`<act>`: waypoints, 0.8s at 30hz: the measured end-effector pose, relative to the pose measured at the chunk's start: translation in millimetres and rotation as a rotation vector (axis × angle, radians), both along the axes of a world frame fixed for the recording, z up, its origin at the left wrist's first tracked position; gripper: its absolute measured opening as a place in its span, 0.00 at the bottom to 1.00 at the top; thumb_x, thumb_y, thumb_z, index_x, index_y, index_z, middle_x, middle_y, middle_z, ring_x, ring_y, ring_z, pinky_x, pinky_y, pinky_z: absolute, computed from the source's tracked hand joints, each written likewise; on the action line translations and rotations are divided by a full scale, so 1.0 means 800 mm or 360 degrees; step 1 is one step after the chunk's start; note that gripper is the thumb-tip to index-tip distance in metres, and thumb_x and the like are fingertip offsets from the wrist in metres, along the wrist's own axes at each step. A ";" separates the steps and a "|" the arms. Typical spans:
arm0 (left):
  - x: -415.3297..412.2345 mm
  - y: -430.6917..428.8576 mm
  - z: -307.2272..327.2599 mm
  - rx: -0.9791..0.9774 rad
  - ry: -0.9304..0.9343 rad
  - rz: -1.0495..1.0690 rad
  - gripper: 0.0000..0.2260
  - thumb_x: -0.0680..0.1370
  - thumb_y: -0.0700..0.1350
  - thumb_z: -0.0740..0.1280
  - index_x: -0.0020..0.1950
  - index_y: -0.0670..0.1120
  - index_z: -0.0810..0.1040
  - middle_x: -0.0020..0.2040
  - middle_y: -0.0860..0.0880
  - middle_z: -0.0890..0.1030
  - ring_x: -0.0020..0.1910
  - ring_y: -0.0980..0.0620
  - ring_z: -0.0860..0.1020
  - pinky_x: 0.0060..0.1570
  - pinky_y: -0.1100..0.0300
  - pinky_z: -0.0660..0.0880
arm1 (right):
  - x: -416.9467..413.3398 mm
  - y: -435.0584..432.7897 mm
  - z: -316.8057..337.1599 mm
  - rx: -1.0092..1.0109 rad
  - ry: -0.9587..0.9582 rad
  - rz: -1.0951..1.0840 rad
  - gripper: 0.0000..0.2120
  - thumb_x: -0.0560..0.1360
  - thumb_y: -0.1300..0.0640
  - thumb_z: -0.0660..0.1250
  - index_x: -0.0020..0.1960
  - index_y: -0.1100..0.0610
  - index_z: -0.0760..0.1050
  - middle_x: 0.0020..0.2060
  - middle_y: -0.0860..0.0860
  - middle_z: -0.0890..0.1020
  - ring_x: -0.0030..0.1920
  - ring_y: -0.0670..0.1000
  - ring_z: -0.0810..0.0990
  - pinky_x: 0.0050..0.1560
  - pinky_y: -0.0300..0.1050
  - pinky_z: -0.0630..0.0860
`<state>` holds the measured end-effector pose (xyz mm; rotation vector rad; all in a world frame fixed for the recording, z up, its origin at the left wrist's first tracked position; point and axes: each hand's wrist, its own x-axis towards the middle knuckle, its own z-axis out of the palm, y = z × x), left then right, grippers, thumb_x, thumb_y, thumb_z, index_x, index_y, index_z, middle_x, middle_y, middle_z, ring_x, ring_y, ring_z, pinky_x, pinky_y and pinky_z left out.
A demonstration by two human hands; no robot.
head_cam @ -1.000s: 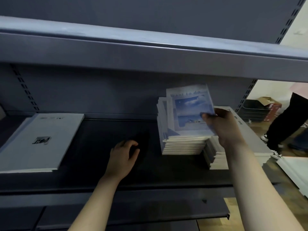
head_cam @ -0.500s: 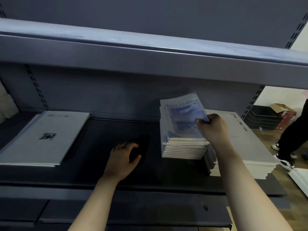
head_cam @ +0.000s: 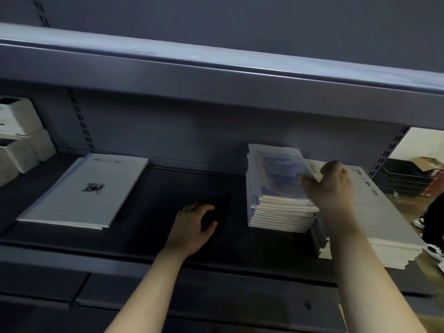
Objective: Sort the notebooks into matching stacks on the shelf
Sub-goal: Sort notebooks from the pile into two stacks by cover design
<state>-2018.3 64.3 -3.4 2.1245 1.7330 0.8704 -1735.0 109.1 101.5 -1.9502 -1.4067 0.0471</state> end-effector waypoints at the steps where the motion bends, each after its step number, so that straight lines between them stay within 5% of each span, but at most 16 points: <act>1: -0.001 -0.001 0.001 -0.0015 -0.0033 -0.0006 0.18 0.77 0.51 0.66 0.66 0.52 0.73 0.63 0.53 0.75 0.64 0.53 0.71 0.65 0.55 0.67 | -0.004 -0.002 0.002 -0.0030 -0.0072 -0.0002 0.21 0.72 0.50 0.72 0.55 0.65 0.73 0.54 0.65 0.78 0.56 0.66 0.75 0.56 0.55 0.71; 7: -0.037 -0.006 0.005 -0.0067 -0.0080 0.0003 0.17 0.78 0.50 0.65 0.66 0.53 0.73 0.63 0.53 0.75 0.63 0.54 0.71 0.62 0.61 0.69 | -0.034 -0.017 0.013 -0.0057 -0.0282 0.0204 0.08 0.73 0.56 0.65 0.45 0.60 0.79 0.41 0.61 0.82 0.46 0.65 0.80 0.42 0.49 0.73; 13: -0.120 -0.002 0.019 0.0114 0.0019 0.0433 0.13 0.76 0.43 0.68 0.61 0.45 0.79 0.55 0.43 0.81 0.56 0.42 0.78 0.57 0.53 0.73 | -0.085 -0.034 0.015 0.0056 -0.0167 0.0450 0.05 0.75 0.55 0.67 0.44 0.55 0.80 0.38 0.53 0.83 0.44 0.57 0.82 0.41 0.41 0.67; 17: -0.186 -0.002 0.025 0.0088 0.0247 0.0718 0.12 0.76 0.42 0.67 0.59 0.42 0.80 0.56 0.41 0.81 0.56 0.39 0.77 0.55 0.48 0.72 | -0.133 -0.051 0.011 0.0161 -0.0194 0.0656 0.04 0.76 0.55 0.66 0.42 0.50 0.75 0.32 0.46 0.79 0.32 0.44 0.77 0.32 0.33 0.66; 24: -0.278 -0.010 0.027 -0.0185 0.0266 0.1117 0.20 0.76 0.56 0.64 0.63 0.45 0.77 0.63 0.41 0.76 0.62 0.38 0.72 0.61 0.45 0.68 | -0.202 -0.059 -0.024 -0.0068 -0.0034 0.0851 0.01 0.76 0.54 0.68 0.46 0.48 0.77 0.40 0.45 0.81 0.40 0.44 0.79 0.42 0.39 0.73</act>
